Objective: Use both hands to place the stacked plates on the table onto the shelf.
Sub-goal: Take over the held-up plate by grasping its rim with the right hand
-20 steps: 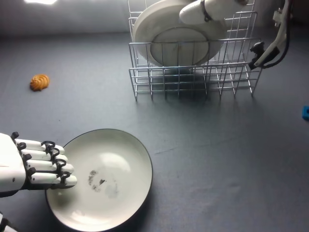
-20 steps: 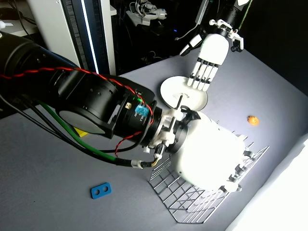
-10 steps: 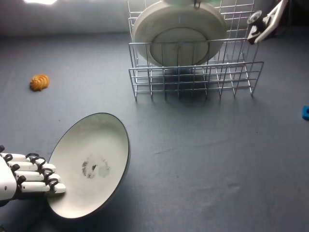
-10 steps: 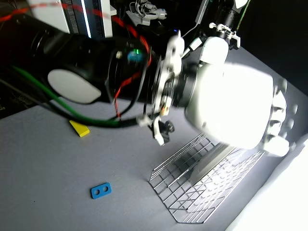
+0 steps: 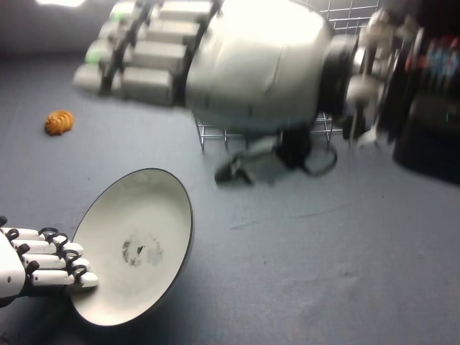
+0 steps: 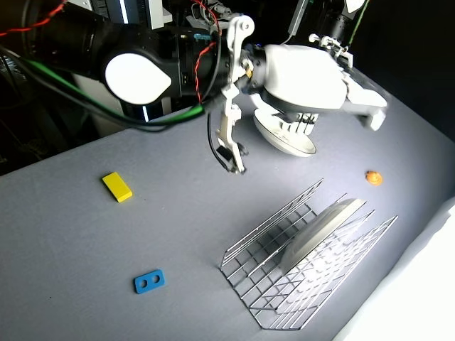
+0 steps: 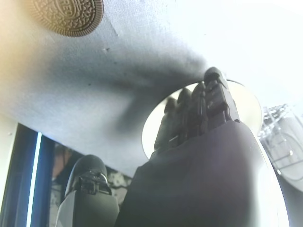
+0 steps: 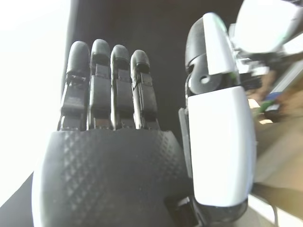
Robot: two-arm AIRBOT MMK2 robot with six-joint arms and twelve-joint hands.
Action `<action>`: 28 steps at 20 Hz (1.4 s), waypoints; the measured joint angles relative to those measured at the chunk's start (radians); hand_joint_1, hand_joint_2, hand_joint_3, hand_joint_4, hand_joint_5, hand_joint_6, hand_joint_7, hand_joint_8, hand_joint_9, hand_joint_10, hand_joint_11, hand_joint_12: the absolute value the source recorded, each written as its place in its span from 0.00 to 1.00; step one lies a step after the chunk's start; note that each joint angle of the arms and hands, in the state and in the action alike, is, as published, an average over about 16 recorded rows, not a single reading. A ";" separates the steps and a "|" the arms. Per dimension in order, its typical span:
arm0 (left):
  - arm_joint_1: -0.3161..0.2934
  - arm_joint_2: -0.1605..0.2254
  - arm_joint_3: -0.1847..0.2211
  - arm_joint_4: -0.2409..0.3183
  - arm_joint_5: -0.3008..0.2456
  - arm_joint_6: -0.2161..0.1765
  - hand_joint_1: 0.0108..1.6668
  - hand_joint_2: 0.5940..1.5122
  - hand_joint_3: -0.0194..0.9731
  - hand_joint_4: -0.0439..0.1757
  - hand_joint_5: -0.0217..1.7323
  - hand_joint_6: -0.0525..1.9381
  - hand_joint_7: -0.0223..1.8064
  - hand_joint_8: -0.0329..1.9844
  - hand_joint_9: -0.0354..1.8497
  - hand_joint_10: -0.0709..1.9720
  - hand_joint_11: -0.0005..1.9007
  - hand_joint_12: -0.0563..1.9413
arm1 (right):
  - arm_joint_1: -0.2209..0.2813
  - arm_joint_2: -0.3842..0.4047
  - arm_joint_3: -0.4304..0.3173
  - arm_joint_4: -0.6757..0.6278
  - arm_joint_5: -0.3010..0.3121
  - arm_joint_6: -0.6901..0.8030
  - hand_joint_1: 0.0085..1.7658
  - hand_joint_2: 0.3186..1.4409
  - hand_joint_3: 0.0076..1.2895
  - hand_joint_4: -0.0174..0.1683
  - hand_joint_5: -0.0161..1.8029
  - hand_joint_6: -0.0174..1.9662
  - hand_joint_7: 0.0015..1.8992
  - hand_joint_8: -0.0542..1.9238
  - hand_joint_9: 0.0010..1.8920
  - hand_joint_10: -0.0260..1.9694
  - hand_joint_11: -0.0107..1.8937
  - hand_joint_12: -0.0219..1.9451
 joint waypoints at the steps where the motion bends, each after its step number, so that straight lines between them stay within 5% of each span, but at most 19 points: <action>1: 0.000 0.000 0.000 0.000 0.000 0.000 0.00 0.56 0.04 0.19 0.04 0.02 0.02 0.01 0.01 0.01 0.01 0.04 | -0.017 -0.004 -0.018 -0.008 -0.004 -0.043 0.61 0.55 0.00 0.11 0.13 0.02 0.12 0.03 0.12 0.02 0.05 0.23; 8: -0.001 0.000 -0.001 -0.001 0.003 0.000 0.00 0.56 0.04 0.19 0.05 0.02 0.03 0.01 0.01 0.01 0.01 0.04 | -0.129 -0.059 -0.074 -0.029 -0.038 -0.286 0.60 0.49 0.00 0.12 0.02 0.02 0.01 0.03 0.01 0.02 0.02 0.01; 18: -0.002 0.001 -0.001 0.000 0.009 0.000 0.00 0.55 0.04 0.19 0.05 0.02 0.02 0.01 0.01 0.01 0.01 0.04 | -0.191 -0.197 0.023 -0.006 -0.082 -0.421 0.60 0.50 0.00 0.12 0.02 0.02 0.01 0.03 0.01 0.02 0.02 0.01; 22: -0.001 0.001 0.000 0.000 0.011 0.000 0.00 0.55 0.04 0.19 0.05 0.02 0.02 0.01 0.01 0.01 0.01 0.04 | -0.188 -0.249 0.076 0.018 -0.091 -0.426 0.60 0.52 0.00 0.12 0.03 0.02 0.02 0.03 0.02 0.02 0.02 0.06; 28: 0.000 0.001 0.001 -0.001 0.013 0.000 0.00 0.55 0.04 0.19 0.05 0.02 0.02 0.01 0.01 0.01 0.01 0.04 | -0.183 -0.307 0.133 0.054 -0.106 -0.430 0.60 0.56 0.00 0.12 0.13 0.02 0.12 0.03 0.12 0.03 0.06 0.27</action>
